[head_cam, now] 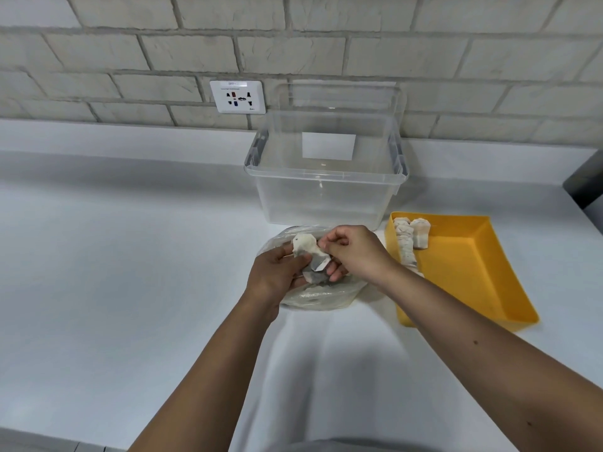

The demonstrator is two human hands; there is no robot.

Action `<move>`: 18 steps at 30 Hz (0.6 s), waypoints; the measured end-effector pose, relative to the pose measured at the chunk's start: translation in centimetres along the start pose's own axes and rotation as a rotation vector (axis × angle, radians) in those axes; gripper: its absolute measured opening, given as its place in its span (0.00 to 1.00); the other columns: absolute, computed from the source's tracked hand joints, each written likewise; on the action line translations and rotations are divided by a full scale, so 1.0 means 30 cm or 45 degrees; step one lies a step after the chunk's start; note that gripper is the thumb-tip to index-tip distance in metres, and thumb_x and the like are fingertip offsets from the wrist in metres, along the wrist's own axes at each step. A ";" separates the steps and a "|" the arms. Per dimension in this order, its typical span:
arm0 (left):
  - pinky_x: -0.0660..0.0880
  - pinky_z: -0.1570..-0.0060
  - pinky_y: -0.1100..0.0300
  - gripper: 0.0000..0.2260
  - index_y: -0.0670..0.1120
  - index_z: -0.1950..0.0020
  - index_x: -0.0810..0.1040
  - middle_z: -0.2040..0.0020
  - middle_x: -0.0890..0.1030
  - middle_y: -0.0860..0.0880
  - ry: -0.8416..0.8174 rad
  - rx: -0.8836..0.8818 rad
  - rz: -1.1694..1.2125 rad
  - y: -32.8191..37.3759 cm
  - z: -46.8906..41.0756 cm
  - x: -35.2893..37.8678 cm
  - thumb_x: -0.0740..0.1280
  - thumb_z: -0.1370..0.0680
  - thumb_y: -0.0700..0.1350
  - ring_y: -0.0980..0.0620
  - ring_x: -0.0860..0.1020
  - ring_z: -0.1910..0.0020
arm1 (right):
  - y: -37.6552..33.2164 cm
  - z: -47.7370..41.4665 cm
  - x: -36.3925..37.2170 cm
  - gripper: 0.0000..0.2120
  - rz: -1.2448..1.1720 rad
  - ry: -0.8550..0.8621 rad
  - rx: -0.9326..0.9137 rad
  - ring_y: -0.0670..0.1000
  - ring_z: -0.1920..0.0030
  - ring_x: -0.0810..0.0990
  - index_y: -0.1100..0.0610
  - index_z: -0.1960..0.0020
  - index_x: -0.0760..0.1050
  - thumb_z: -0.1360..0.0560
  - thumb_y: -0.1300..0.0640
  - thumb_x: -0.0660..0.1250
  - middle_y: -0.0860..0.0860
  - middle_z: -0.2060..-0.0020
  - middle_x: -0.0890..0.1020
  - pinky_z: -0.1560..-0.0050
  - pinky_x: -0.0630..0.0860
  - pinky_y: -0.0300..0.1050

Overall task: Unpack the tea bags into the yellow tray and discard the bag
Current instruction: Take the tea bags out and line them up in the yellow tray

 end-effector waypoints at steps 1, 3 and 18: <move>0.80 0.63 0.63 0.09 0.40 0.44 0.83 0.57 0.86 0.45 0.021 0.005 -0.004 0.003 -0.001 -0.006 0.70 0.23 0.36 0.50 0.85 0.63 | 0.011 -0.011 -0.002 0.04 0.105 0.005 -0.004 0.58 0.70 0.83 0.58 0.53 0.79 0.21 0.61 0.65 0.56 0.68 0.82 0.65 0.83 0.50; 0.82 0.59 0.59 0.09 0.42 0.44 0.83 0.56 0.87 0.44 0.059 0.016 -0.039 0.003 -0.012 -0.023 0.70 0.23 0.36 0.48 0.85 0.62 | 0.025 -0.026 -0.008 0.07 0.426 -0.026 -0.045 0.58 0.66 0.83 0.57 0.50 0.80 0.21 0.63 0.63 0.57 0.63 0.83 0.62 0.80 0.47; 0.82 0.51 0.54 0.08 0.42 0.46 0.83 0.57 0.87 0.45 0.081 0.056 -0.077 0.007 -0.028 -0.060 0.71 0.24 0.36 0.48 0.84 0.60 | 0.040 -0.047 0.002 0.06 0.973 -0.064 -0.244 0.52 0.56 0.79 0.50 0.59 0.79 0.32 0.61 0.72 0.46 0.63 0.77 0.59 0.73 0.43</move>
Point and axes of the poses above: each hand's wrist, its own z-axis away from the middle knuckle, its own x-axis out of the palm, y = z × x, the point moved 4 cm from there along -z, towards the middle knuckle
